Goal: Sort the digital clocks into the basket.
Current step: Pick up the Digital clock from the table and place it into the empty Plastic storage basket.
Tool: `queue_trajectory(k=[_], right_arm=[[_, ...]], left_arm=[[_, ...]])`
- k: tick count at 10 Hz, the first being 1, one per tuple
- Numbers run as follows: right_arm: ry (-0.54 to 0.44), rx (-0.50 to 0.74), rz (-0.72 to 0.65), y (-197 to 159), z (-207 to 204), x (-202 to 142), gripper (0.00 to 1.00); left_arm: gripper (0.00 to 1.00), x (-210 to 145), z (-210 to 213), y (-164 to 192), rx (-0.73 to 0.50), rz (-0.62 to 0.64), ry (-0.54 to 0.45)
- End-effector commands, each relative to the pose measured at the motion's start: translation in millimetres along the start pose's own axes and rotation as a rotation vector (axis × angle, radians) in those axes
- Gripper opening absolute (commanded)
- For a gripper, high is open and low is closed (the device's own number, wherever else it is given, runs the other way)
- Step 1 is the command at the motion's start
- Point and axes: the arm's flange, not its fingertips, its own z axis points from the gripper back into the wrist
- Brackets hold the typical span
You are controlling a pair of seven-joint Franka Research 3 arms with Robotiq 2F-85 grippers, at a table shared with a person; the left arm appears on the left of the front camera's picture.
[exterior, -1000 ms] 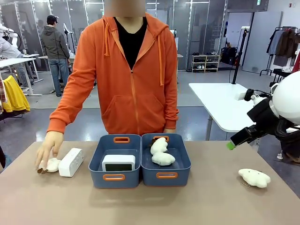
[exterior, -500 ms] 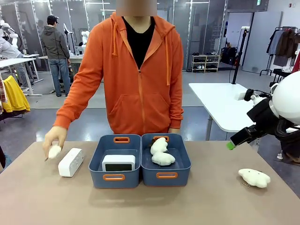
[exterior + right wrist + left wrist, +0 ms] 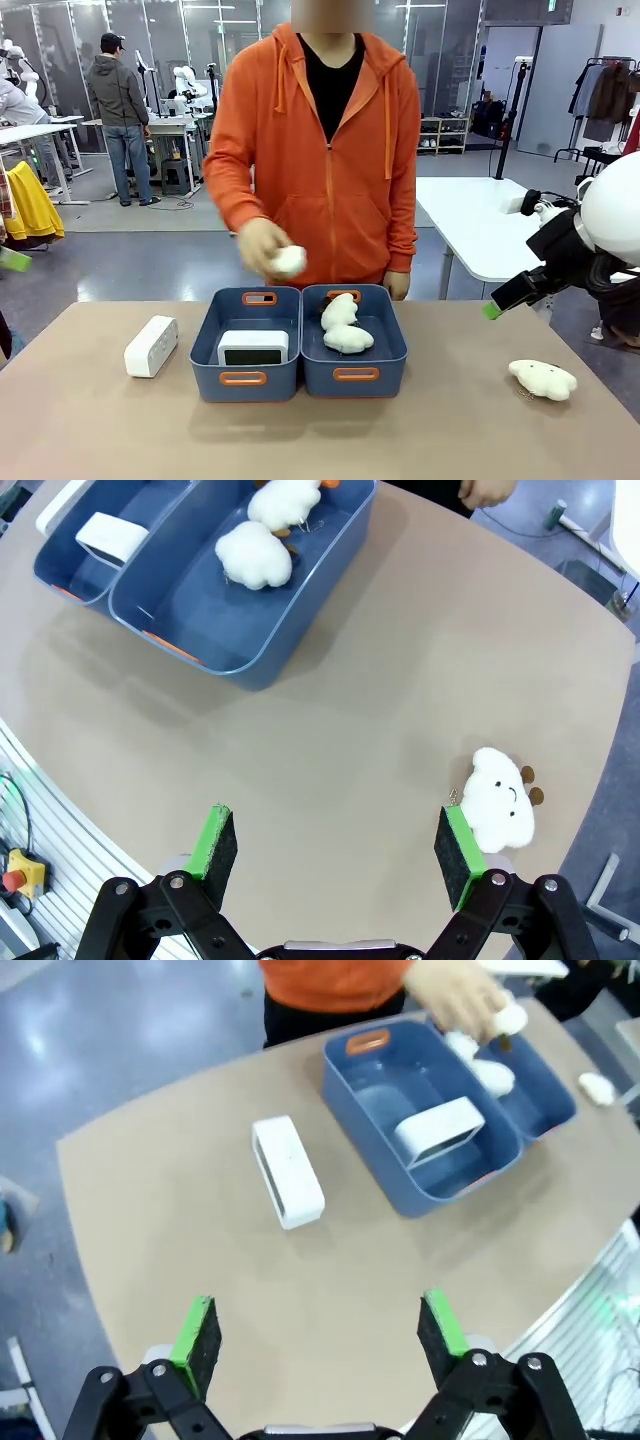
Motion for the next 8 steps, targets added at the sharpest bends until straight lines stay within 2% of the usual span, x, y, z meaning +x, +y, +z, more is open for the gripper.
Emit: queue_trajectory(k=[1,3,4,7,8], right_arm=[[-0.001,-0.008,-0.009,1,-1,-1,1.0],[-0.001,-0.008,-0.009,1,-1,-1,1.0],[-0.001,-0.008,-0.009,1,-1,-1,1.0],[-0.001,-0.008,-0.009,1,-1,-1,1.0],[-0.001,-0.008,-0.009,1,-1,-1,1.0]], left_arm=[[1.0,-2,-98,-25,0.109,0.051,0.09],[1.0,2,-167,-27,0.267,0.121,0.129],[1.0,5,-189,-27,0.296,0.156,0.144],[1.0,1,-237,-22,0.321,0.163,0.218],[1.0,1,-253,-20,0.296,0.175,0.252]])
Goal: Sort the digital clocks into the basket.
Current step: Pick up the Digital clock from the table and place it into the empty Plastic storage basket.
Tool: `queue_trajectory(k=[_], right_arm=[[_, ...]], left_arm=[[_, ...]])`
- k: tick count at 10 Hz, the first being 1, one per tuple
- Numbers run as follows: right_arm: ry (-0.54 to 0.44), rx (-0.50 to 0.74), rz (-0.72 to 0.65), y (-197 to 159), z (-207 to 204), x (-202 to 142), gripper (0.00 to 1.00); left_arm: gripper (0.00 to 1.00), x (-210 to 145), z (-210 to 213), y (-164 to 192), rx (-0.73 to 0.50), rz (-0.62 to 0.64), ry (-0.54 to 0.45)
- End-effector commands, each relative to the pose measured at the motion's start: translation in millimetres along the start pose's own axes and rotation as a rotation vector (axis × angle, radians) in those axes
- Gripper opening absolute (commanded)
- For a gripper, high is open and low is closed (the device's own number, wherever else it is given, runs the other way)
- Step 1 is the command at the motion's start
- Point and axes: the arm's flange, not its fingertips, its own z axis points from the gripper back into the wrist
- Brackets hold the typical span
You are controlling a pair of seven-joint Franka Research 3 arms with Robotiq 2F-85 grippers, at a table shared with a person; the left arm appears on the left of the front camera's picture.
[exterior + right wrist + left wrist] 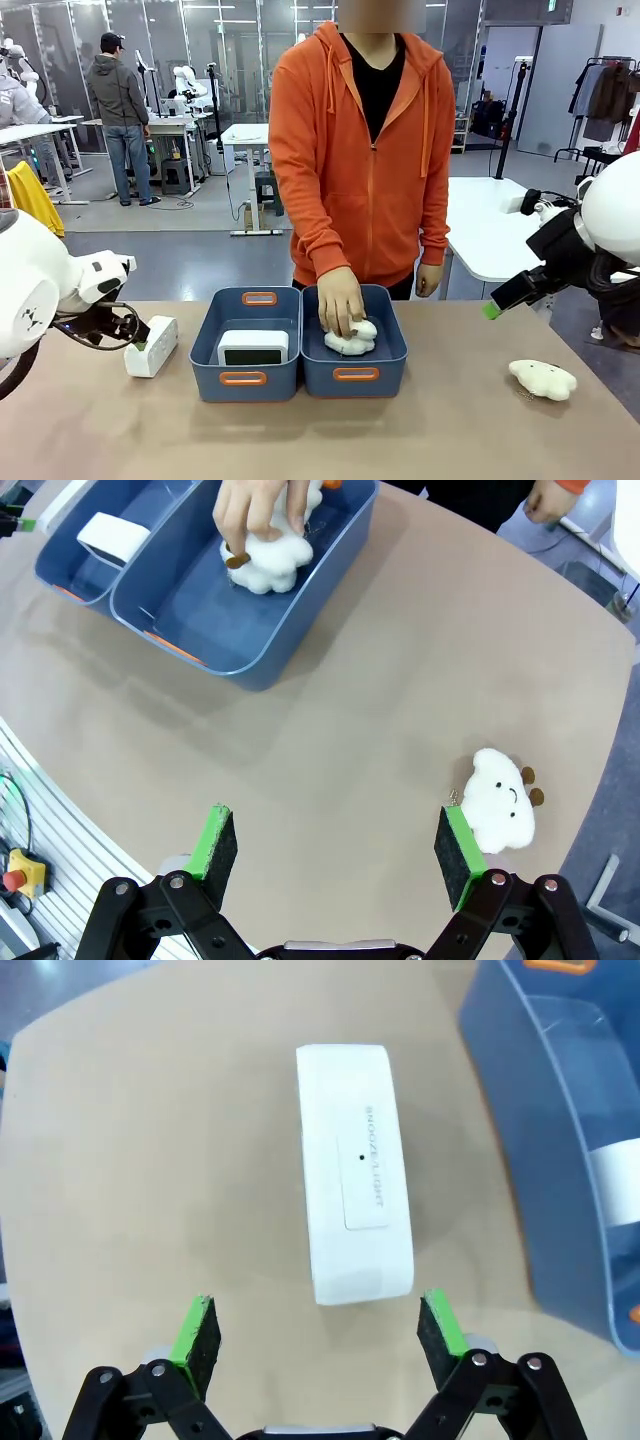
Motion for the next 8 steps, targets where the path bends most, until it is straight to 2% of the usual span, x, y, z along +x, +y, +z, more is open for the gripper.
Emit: queue_trajectory(k=[1,2,3,6,7,8], right_arm=[[0.0,-0.009,-0.011,1,-1,-1,1.0],[0.0,-0.009,-0.011,1,-1,-1,1.0],[0.0,-0.009,-0.011,1,-1,-1,1.0],[0.0,-0.009,-0.011,1,-1,-1,1.0],[0.0,-0.009,-0.011,1,-1,-1,1.0],[0.0,-0.009,-0.011,1,-1,-1,1.0]], left_arm=[[1.0,22,-14,-16,-0.033,-0.001,0.041],[1.0,31,-27,-19,-0.071,-0.021,0.03],[1.0,32,-32,-23,-0.094,-0.026,0.063],[1.0,41,-60,-28,-0.019,-0.017,0.078],[0.91,42,-66,-29,-0.003,-0.023,0.09],[0.4,45,-69,-30,0.0,-0.013,0.106]])
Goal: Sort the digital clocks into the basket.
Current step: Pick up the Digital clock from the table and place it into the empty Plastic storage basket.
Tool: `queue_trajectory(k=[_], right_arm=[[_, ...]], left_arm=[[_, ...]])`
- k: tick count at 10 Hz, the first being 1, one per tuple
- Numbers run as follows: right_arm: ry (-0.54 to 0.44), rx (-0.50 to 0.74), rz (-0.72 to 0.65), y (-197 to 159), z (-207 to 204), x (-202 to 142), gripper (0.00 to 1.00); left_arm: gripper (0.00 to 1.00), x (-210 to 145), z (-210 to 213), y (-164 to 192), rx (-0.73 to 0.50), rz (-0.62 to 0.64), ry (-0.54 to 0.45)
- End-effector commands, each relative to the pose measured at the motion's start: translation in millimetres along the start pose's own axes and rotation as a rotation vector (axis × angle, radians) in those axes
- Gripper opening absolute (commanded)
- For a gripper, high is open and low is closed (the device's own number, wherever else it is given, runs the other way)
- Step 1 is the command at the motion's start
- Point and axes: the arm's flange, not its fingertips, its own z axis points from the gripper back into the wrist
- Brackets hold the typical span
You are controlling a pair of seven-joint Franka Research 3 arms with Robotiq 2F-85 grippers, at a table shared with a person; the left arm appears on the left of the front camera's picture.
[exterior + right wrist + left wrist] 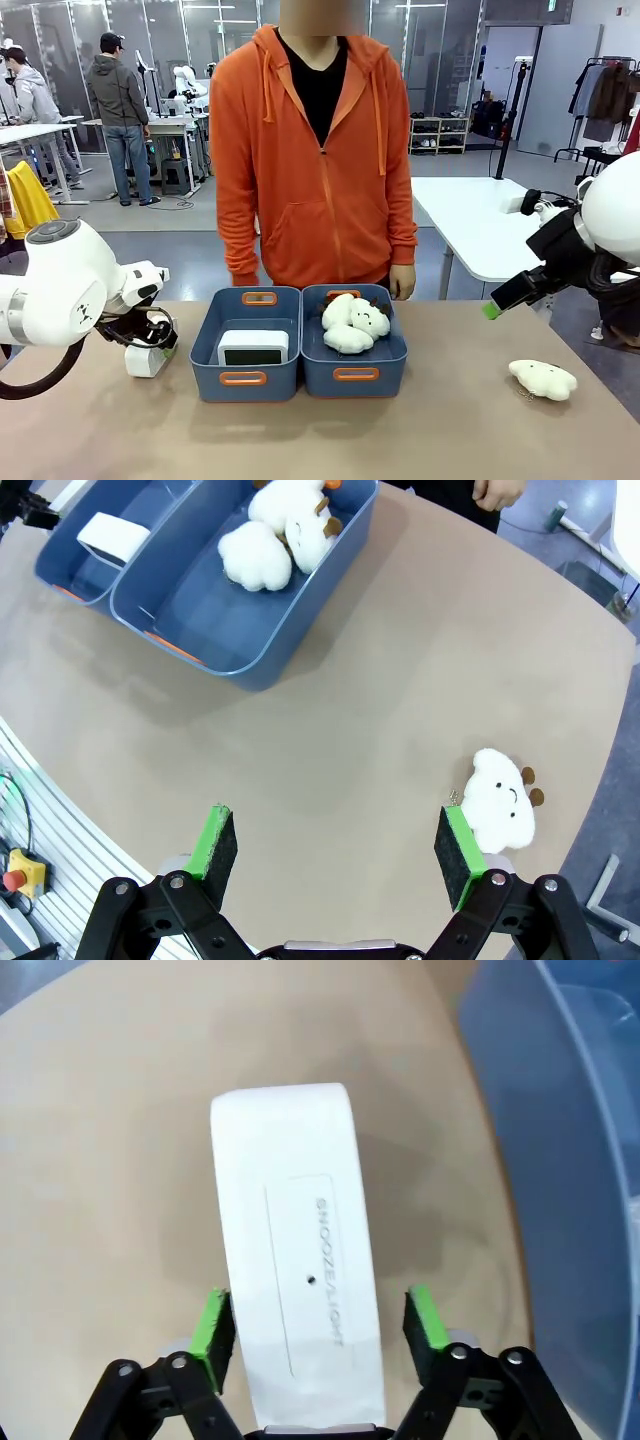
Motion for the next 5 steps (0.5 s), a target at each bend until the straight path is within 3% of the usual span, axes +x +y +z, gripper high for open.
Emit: queue_trajectory(k=[1,2,5], right_arm=[[0.0,-0.01,-0.011,1,-1,-1,1.0],[0.0,-0.01,-0.011,1,-1,-1,1.0],[0.0,-0.01,-0.011,1,-1,-1,1.0]], left_arm=[[0.31,13,-4,-10,0.033,0.002,0.021],[0.0,14,-2,-11,0.031,0.0,0.014],[0.04,11,7,-11,0.028,0.005,0.038]])
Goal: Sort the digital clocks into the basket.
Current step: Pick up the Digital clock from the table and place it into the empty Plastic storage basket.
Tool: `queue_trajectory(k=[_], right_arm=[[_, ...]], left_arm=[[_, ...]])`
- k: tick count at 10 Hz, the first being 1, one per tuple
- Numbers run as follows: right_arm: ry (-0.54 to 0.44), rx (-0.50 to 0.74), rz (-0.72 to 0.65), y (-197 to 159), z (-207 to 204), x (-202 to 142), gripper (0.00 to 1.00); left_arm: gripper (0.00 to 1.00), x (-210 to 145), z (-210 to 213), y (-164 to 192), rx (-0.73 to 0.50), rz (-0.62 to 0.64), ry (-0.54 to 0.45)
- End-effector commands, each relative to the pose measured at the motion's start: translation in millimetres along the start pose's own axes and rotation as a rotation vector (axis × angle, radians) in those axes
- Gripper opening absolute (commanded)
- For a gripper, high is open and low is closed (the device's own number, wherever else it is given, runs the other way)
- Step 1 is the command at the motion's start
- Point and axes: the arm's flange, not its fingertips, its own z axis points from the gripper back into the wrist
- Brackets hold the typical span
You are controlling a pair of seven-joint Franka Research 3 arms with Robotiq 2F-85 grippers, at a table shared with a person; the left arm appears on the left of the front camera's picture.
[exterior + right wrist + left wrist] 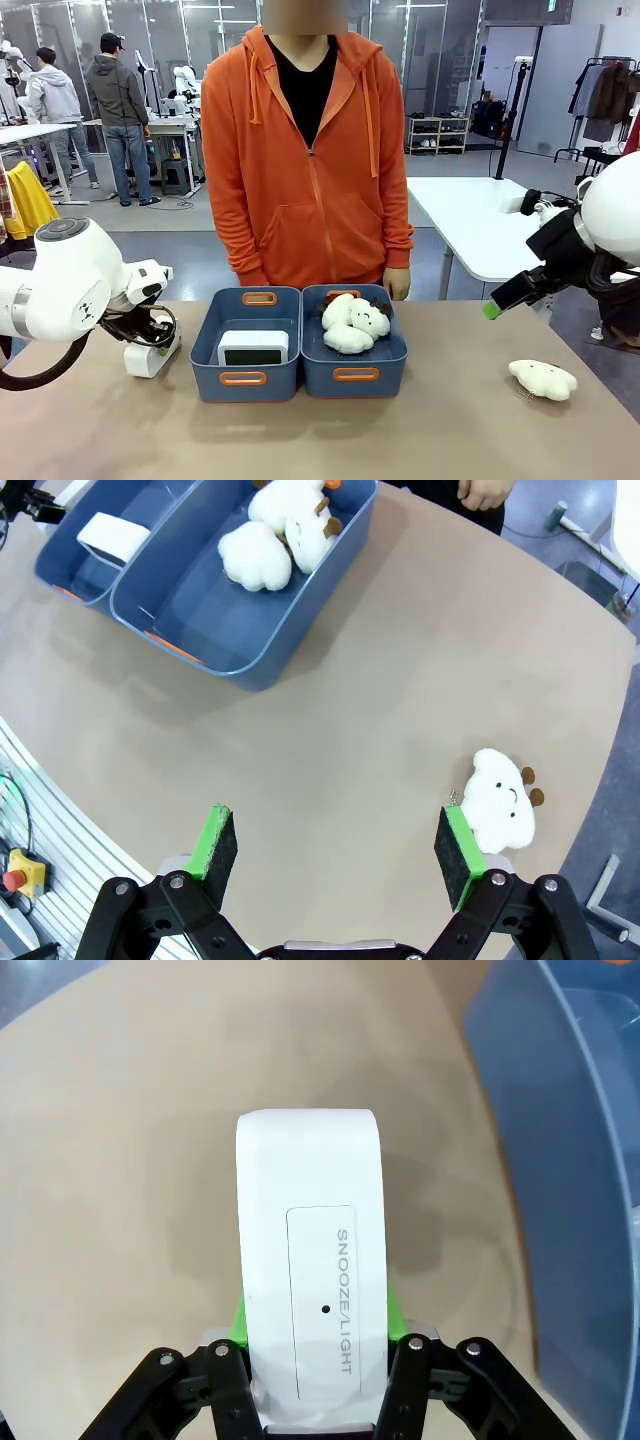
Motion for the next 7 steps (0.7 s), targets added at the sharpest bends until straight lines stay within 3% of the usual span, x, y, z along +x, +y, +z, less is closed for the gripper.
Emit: queue_trajectory(k=[1,3,4,5,7], right_arm=[[0.0,-0.009,-0.011,1,-1,-1,1.0],[0.0,-0.009,-0.011,1,-1,-1,1.0],[0.0,-0.009,-0.011,1,-1,-1,1.0],[0.0,-0.009,-0.011,1,-1,-1,1.0],[0.0,-0.009,-0.011,1,-1,-1,1.0]], left_arm=[[0.0,2,22,-8,-0.019,0.036,0.039],[0.0,15,108,-14,-0.05,-0.058,0.041],[0.0,22,177,-18,-0.089,-0.163,0.027],[0.0,20,206,-28,-0.157,-0.203,0.015],[0.0,8,204,-71,-0.268,-0.158,-0.016]])
